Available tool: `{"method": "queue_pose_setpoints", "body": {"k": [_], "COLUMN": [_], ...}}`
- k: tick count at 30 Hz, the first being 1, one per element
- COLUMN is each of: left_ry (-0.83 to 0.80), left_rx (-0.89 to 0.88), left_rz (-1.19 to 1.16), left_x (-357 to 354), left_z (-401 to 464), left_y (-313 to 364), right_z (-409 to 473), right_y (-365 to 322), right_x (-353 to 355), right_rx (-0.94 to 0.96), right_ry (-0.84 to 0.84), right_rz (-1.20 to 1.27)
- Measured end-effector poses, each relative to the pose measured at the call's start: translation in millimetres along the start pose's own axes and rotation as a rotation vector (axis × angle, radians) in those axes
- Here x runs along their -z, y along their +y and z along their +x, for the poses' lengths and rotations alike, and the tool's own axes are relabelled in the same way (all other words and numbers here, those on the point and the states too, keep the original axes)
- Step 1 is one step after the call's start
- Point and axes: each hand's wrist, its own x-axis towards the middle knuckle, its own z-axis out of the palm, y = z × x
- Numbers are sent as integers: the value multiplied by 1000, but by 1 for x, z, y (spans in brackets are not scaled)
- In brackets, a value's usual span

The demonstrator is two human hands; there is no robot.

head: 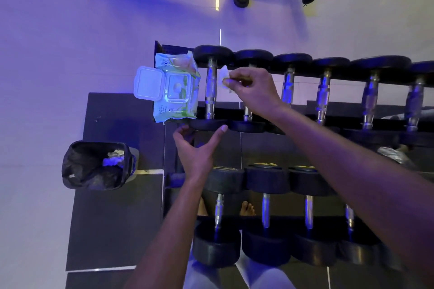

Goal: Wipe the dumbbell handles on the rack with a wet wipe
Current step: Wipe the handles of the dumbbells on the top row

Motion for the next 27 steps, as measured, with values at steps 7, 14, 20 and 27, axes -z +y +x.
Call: {"method": "queue_pose_setpoints", "body": {"k": [7, 14, 20, 27], "left_ry": [46, -150, -32, -281], "left_rx": [16, 124, 5, 106], "left_rz": [-95, -81, -43, -50], "left_x": [4, 18, 12, 23], "left_z": [2, 16, 5, 24], "left_y": [-4, 6, 8, 6], "right_z": [11, 13, 13, 17], "right_y": [-6, -8, -12, -9], "right_x": [-14, -29, -35, -38], "right_rx": [158, 198, 167, 153], "right_ry": [100, 194, 241, 247], "right_rz": [-219, -365, -376, -390]}}
